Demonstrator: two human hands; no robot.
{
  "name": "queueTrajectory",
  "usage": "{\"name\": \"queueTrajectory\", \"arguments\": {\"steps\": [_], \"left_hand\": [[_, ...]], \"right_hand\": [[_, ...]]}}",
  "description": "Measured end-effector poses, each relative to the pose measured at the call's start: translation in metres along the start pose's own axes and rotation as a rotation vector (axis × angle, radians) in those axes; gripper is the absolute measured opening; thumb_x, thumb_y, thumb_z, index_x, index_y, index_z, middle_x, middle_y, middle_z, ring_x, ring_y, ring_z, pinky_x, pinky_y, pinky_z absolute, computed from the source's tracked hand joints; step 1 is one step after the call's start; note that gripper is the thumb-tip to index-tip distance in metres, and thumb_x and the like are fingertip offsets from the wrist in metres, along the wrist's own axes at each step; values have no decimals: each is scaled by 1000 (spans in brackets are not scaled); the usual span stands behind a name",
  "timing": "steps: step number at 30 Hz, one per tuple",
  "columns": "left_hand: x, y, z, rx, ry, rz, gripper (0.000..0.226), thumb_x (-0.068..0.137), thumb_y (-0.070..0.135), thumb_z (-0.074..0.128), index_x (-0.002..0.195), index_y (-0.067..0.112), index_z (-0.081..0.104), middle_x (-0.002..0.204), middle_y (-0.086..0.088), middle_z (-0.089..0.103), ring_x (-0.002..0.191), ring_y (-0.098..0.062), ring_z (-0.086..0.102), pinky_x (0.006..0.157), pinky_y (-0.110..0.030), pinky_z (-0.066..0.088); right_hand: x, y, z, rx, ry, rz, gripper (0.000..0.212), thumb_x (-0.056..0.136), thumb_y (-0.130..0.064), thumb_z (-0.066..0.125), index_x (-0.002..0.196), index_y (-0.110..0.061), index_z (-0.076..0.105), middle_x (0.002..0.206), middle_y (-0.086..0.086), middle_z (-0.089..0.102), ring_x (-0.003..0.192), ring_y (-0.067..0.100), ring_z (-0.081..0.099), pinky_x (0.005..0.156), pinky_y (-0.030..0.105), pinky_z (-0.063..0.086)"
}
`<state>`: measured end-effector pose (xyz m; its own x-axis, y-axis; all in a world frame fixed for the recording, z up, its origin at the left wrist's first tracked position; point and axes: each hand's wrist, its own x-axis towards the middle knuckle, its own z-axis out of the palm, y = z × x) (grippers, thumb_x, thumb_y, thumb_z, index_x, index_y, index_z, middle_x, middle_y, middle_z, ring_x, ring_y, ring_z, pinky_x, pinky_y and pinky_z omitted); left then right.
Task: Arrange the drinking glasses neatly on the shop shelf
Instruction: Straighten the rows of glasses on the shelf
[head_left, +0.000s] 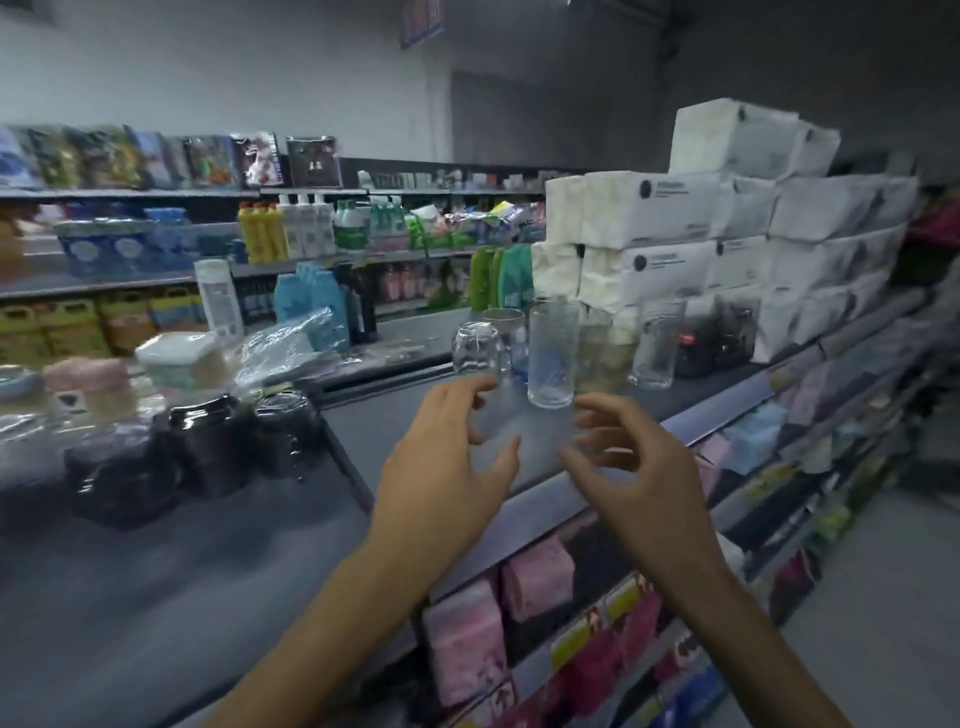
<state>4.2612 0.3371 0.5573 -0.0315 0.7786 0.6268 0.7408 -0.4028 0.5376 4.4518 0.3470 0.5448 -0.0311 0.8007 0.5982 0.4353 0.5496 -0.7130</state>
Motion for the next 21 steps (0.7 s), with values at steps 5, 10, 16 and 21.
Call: {"name": "queueTrajectory", "arguments": {"steps": [5, 10, 16, 21], "left_hand": [[81, -29, 39, 275, -76, -138, 64, 88, 50, 69, 141, 30, 40, 132, 0, 54, 111, -27, 64, 89, -46, 55], [149, -70, 72, 365, -81, -260, 91, 82, 57, 74, 153, 22, 29, 145, -12, 46, 131, -35, 52, 95, -45, 49], [187, -110, 103, 217, -173, -356, 117, 76, 59, 81, 163, 21, 12, 159, -14, 34, 141, -34, 44, 109, -48, 46], [197, -123, 117, 107, -83, -360, 96, 73, 54, 85, 148, 22, 35, 143, -6, 54, 128, -28, 55, 102, -44, 49]], "right_hand": [[91, 48, 12, -304, 133, -11, 55, 83, -40, 80, 131, -20, 61, 113, 3, 65, 100, 21, 65, 85, 40, 57], [151, 61, 38, -537, 205, 16, 83, 77, -63, 77, 136, -9, 55, 126, 15, 53, 122, 37, 50, 98, 48, 48], [181, 76, 62, -659, 308, 33, 82, 68, -76, 74, 104, -4, 66, 112, 13, 50, 108, 35, 48, 88, 47, 50], [184, 81, 68, -653, 327, 6, 76, 66, -73, 79, 94, -4, 67, 108, 11, 50, 106, 33, 48, 82, 42, 45]]}}
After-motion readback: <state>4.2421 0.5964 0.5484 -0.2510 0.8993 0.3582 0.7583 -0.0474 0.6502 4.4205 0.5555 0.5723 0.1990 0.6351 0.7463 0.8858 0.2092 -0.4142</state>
